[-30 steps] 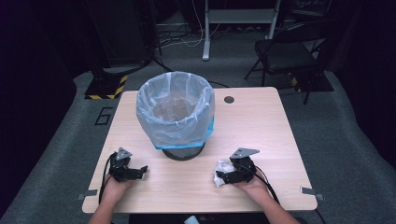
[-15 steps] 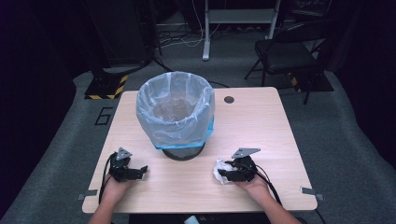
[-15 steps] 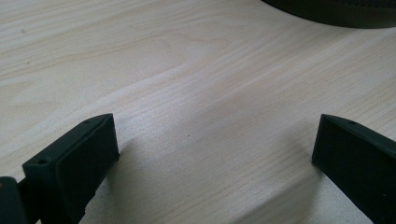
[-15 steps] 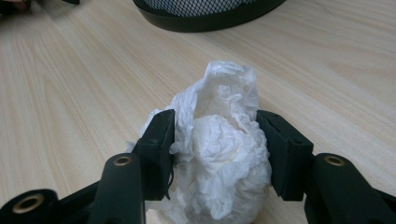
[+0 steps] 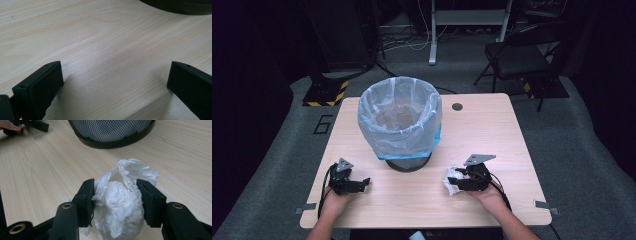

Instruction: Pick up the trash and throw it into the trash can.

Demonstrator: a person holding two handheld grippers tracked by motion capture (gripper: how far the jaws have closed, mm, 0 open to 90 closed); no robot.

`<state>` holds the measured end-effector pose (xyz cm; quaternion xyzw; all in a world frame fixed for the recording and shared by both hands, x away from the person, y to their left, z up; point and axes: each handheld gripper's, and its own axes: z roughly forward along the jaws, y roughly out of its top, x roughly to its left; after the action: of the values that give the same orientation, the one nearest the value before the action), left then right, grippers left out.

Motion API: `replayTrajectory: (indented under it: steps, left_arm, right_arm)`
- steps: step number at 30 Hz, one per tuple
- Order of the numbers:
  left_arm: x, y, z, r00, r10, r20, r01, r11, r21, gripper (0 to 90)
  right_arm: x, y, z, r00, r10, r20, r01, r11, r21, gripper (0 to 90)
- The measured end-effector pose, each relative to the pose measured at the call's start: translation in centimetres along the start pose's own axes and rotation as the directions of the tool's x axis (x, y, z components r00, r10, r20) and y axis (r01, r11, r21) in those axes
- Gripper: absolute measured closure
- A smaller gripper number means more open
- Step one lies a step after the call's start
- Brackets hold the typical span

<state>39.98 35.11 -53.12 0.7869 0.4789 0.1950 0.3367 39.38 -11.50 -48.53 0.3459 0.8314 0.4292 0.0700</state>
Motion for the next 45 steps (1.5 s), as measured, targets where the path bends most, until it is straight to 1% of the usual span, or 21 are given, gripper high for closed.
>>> replayTrajectory:
  steps: [4, 5, 6, 7, 10, 14, 17, 18, 20, 22, 23, 27, 29, 32, 35, 36, 39, 40, 41, 45]
  left_arm:
    - [0.0, 0.0, 0.0, 1.0, 0.0, 0.0, 0.0, 1.0, 0.0, 0.1]
    - [0.0, 0.0, 0.0, 1.0, 0.0, 0.0, 0.0, 1.0, 0.0, 0.1]
    - [0.0, 0.0, 0.0, 1.0, 0.0, 0.0, 0.0, 1.0, 0.0, 0.1]
    - [0.0, 0.0, 0.0, 1.0, 0.0, 0.0, 0.0, 1.0, 0.0, 0.1]
    - [0.0, 0.0, 0.0, 1.0, 0.002, -0.001, -0.002, 1.0, -0.002, 0.1]
    - [0.0, 0.0, 0.0, 1.0, 0.003, -0.001, -0.003, 1.0, -0.001, 0.1]
    - [0.0, 0.0, 0.0, 1.0, 0.003, -0.002, -0.003, 1.0, -0.002, 0.1]
    - [0.0, 0.0, 0.0, 1.0, 0.002, 0.0, -0.002, 1.0, 0.0, 0.1]
    - [0.0, 0.0, 0.0, 1.0, 0.0, 0.0, 0.0, 1.0, 0.0, 0.1]
    - [0.0, 0.0, 0.0, 1.0, 0.002, -0.001, -0.002, 1.0, -0.002, 0.1]
    - [0.0, 0.0, 0.0, 1.0, 0.001, 0.0, -0.001, 1.0, 0.0, 0.1]
    - [0.0, 0.0, 0.0, 1.0, 0.002, -0.001, -0.002, 1.0, -0.002, 0.1]
    - [0.0, 0.0, 0.0, 1.0, 0.002, -0.001, -0.002, 1.0, -0.002, 0.1]
    - [0.0, 0.0, 0.0, 1.0, 0.002, -0.001, -0.002, 1.0, -0.002, 0.1]
    - [0.0, 0.0, 0.0, 1.0, 0.002, -0.001, -0.002, 1.0, -0.002, 0.1]
    - [0.0, 0.0, 0.0, 1.0, 0.002, -0.001, -0.002, 1.0, -0.002, 0.1]
    - [0.0, 0.0, 0.0, 1.0, 0.001, 0.0, -0.001, 1.0, 0.0, 0.1]
    - [0.0, 0.0, 0.0, 1.0, 0.001, 0.0, -0.001, 1.0, 0.0, 0.1]
    - [0.0, 0.0, 0.0, 1.0, 0.002, -0.001, -0.002, 1.0, -0.002, 0.1]
    - [0.0, 0.0, 0.0, 1.0, 0.003, -0.001, -0.003, 1.0, -0.001, 0.1]
  right_arm:
    - [0.1, 0.5, -0.4, 1.0, 0.002, -0.009, -0.002, 1.0, -0.012, 49.7]
    - [0.1, 0.9, -0.5, 0.9998, -0.001, -0.021, 0.001, 1.0, -0.013, 49.6]
    - [0.1, 0.9, -0.5, 0.9998, -0.001, -0.021, 0.001, 1.0, -0.013, 49.6]
    - [0.2, 1.4, -0.7, 0.9996, -0.005, -0.026, 0.005, 1.0, -0.018, 49.7]
    - [0.3, 2.2, -1.1, 0.9993, -0.001, -0.037, 0.0, 1.0, -0.023, 49.7]
    - [0.4, 3.2, -1.7, 0.9986, -0.006, -0.053, 0.004, 0.999, -0.033, 49.7]
    - [0.6, 3.7, -2.0, 0.9982, -0.005, -0.06, 0.003, 0.999, -0.036, 49.7]
    - [0.7, 4.2, -2.4, 0.9978, -0.015, -0.065, 0.012, 0.999, -0.037, 49.7]
    - [0.8, 4.5, -2.6, 0.9972, -0.015, -0.073, 0.013, 0.999, -0.039, 49.8]
    - [0.9, 4.7, -2.8, 0.9971, -0.019, -0.074, 0.016, 0.999, -0.039, 49.9]
    - [1.1, 5.2, -3.1, 0.9966, -0.023, -0.079, 0.02, 0.999, -0.041, 49.9]
    - [1.4, 5.9, -3.6, 0.9961, -0.034, -0.082, 0.031, 0.999, -0.039, 49.9]
    - [1.6, 6.7, -4.1, 0.995, -0.047, -0.088, 0.043, 0.998, -0.046, 49.7]
    - [1.7, 7.4, -4.5, 0.9944, -0.049, -0.093, 0.043, 0.997, -0.06, 49.6]
    - [1.8, 8.2, -5.0, 0.9939, -0.054, -0.096, 0.048, 0.996, -0.07, 49.6]
    - [1.8, 8.2, -5.0, 0.9939, -0.054, -0.096, 0.048, 0.996, -0.07, 49.6]
    - [1.8, 9.2, -5.6, 0.9932, -0.065, -0.097, 0.059, 0.996, -0.07, 49.7]
    - [1.8, 9.2, -5.6, 0.9932, -0.065, -0.097, 0.059, 0.996, -0.07, 49.7]
    - [1.8, 9.7, -6.0, 0.9927, -0.068, -0.1, 0.061, 0.995, -0.074, 49.6]
    - [1.7, 10.6, -6.6, 0.9923, -0.07, -0.102, 0.061, 0.995, -0.084, 49.7]
